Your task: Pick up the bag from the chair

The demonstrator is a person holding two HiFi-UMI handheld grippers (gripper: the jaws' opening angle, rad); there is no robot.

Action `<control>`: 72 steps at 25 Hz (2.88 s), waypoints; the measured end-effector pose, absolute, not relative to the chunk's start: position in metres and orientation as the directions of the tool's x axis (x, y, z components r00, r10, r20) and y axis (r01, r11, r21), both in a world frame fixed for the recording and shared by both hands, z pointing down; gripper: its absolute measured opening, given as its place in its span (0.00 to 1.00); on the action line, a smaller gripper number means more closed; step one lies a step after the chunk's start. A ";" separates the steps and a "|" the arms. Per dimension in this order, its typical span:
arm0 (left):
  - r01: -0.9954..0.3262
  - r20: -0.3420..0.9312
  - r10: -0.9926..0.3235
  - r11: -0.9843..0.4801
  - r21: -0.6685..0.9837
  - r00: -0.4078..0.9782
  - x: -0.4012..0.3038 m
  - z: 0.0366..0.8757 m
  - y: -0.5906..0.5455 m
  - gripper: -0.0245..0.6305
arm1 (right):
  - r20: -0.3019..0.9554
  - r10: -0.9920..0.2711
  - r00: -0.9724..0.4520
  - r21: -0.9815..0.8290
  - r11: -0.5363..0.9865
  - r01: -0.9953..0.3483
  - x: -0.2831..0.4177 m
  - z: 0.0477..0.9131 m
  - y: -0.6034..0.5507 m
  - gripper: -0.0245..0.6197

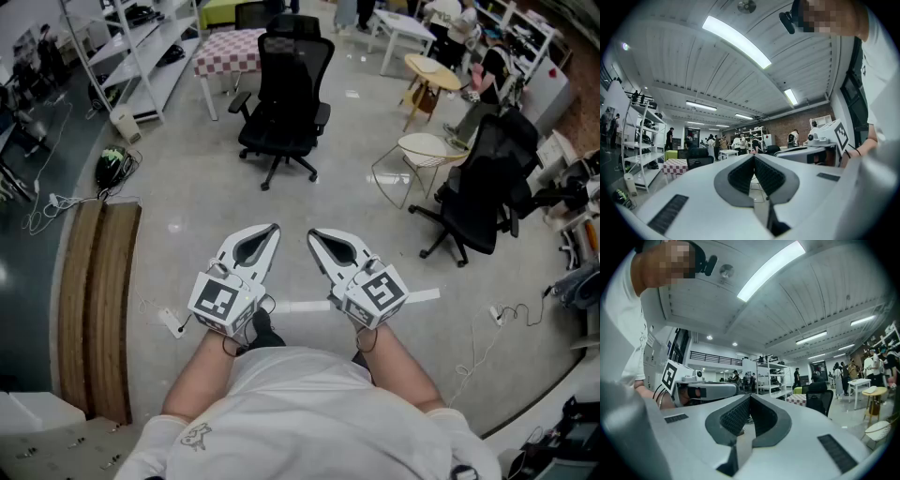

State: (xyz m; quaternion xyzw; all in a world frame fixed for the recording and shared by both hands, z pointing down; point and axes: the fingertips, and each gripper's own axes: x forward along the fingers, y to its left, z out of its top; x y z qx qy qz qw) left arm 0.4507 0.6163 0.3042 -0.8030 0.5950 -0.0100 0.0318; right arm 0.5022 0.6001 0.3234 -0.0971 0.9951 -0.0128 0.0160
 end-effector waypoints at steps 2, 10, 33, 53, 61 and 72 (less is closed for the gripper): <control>-0.955 -0.022 -0.956 -0.292 -0.055 0.293 0.439 0.307 0.610 0.06 | -0.028 -0.190 -0.981 -0.042 0.981 -0.189 0.491 0.326 0.594 0.09; -0.949 -0.025 -0.949 -0.311 -0.056 0.313 0.393 0.310 0.571 0.06 | -0.009 -0.183 -0.983 -0.028 0.983 -0.183 0.436 0.330 0.563 0.09; -0.929 -0.017 -0.936 -0.346 -0.131 0.351 0.223 0.292 0.459 0.06 | 0.023 -0.259 -0.966 0.252 0.936 -0.245 0.242 0.293 0.433 0.09; -0.958 0.023 -0.960 -0.279 -0.061 0.278 0.197 0.325 0.232 0.06 | 0.024 -0.168 -0.985 0.026 0.985 -0.168 0.235 0.341 0.209 0.09; -0.969 0.040 -0.970 -0.240 -0.063 0.238 0.186 0.333 0.182 0.06 | 0.029 -0.094 -0.995 -0.022 0.995 -0.095 0.226 0.351 0.157 0.09; -0.968 0.006 -0.968 -0.251 -0.016 0.251 0.135 0.328 0.124 0.06 | 0.047 -0.089 -0.995 -0.010 0.996 -0.089 0.171 0.350 0.107 0.09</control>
